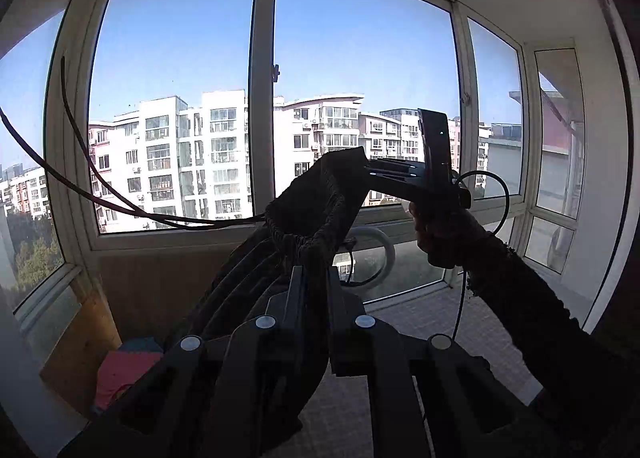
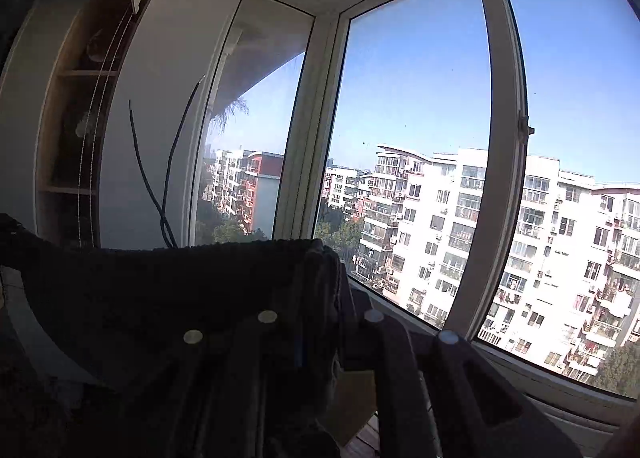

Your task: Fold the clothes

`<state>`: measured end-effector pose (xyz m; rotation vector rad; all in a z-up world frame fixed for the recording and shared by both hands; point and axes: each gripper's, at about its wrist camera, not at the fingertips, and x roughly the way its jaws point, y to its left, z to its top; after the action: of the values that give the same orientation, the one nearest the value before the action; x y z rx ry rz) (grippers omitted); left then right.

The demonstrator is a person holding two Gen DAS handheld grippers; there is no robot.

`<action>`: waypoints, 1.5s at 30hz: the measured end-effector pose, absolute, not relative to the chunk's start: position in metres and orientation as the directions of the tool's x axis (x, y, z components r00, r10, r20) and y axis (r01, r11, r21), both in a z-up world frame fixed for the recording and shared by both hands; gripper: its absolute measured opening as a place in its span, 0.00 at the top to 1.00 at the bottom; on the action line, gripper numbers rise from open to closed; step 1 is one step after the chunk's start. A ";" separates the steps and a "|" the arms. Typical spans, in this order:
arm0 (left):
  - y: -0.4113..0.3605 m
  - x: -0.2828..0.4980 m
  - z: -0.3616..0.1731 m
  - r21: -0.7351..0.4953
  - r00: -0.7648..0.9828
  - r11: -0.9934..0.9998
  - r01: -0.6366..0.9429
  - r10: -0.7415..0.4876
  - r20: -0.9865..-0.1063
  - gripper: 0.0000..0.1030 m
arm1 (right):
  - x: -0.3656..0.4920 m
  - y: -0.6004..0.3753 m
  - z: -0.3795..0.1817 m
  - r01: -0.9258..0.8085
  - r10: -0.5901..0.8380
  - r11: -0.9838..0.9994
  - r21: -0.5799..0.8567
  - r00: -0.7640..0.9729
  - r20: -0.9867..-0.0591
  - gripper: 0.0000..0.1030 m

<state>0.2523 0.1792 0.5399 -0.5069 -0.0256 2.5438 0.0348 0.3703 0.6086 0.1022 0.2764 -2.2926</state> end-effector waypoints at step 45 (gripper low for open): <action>-0.002 0.063 0.094 -0.388 -0.439 -0.904 -0.178 0.426 -0.791 0.83 | 0.125 0.674 0.140 -0.444 0.086 -0.871 0.208 -0.556 -0.827 0.90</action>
<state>0.0630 -0.0022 0.0935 -1.4077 -0.3510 2.3707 0.1245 0.6738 0.1396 1.5547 -0.7025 -3.0007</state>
